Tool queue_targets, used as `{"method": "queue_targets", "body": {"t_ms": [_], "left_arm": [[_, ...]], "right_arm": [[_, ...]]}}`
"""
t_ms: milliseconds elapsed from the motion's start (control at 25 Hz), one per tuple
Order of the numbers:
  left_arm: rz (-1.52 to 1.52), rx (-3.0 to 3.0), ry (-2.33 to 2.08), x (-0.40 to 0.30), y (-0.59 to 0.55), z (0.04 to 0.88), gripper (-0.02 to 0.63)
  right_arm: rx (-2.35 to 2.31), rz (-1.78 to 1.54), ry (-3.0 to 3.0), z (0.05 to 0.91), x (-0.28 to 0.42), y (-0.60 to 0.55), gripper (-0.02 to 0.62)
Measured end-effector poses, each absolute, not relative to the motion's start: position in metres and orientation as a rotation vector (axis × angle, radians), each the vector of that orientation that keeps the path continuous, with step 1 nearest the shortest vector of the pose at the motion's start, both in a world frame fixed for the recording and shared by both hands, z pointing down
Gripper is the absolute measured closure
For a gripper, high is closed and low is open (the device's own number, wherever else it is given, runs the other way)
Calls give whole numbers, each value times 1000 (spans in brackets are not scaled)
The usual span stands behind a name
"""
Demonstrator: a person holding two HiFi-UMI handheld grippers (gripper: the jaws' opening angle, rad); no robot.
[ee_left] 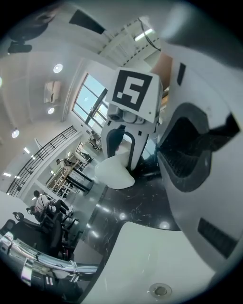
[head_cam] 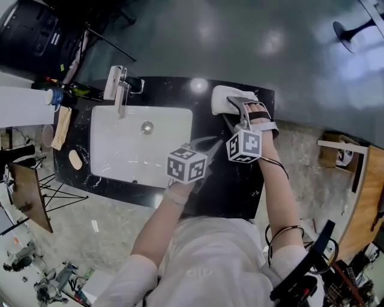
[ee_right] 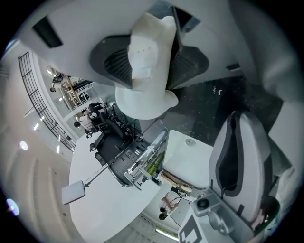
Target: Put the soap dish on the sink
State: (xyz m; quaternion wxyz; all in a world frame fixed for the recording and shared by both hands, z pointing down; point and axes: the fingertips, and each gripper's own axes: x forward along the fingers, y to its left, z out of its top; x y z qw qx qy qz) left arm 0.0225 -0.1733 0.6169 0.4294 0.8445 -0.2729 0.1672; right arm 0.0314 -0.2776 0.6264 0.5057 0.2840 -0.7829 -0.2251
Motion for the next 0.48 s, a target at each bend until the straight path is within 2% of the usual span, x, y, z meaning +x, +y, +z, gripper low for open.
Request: {"method": "queue_targets", "body": {"t_ms": [480], "left_arm": [[459, 2132, -717, 23, -170, 618, 589]], "right_arm": [[648, -489, -1903, 627, 31, -272, 351]]}}
